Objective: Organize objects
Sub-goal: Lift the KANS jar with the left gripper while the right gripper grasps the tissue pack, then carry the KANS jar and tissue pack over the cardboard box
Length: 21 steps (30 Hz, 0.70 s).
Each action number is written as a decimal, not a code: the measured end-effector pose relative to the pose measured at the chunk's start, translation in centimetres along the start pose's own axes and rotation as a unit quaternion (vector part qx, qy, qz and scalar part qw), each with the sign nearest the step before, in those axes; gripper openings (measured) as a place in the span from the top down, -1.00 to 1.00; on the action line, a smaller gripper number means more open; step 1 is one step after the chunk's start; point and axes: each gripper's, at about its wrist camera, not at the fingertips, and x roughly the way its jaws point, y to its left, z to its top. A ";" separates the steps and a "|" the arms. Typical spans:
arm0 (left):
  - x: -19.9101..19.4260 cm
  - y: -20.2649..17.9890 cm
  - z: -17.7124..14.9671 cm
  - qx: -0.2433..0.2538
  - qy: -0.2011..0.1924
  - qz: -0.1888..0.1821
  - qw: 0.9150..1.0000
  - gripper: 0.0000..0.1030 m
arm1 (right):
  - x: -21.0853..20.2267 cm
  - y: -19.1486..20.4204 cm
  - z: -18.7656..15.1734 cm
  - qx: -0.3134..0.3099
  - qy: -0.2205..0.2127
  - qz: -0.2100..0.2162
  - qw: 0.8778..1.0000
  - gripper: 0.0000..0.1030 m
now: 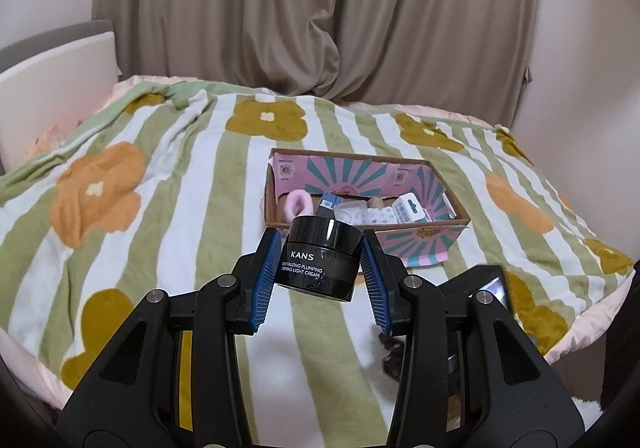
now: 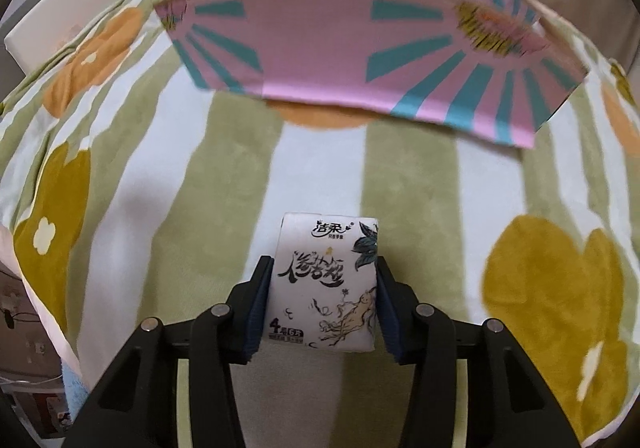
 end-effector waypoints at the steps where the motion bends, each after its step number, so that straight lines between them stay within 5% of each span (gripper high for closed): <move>1: 0.1 0.0 0.0 0.000 0.000 0.001 1.000 0.27 | -0.7 -0.3 0.1 0.002 -0.010 -0.004 1.000 0.14; 21: 0.5 -3.4 1.1 0.012 -0.015 -0.024 1.000 0.27 | -15.9 -4.0 3.5 0.027 -0.195 -0.089 0.976 0.15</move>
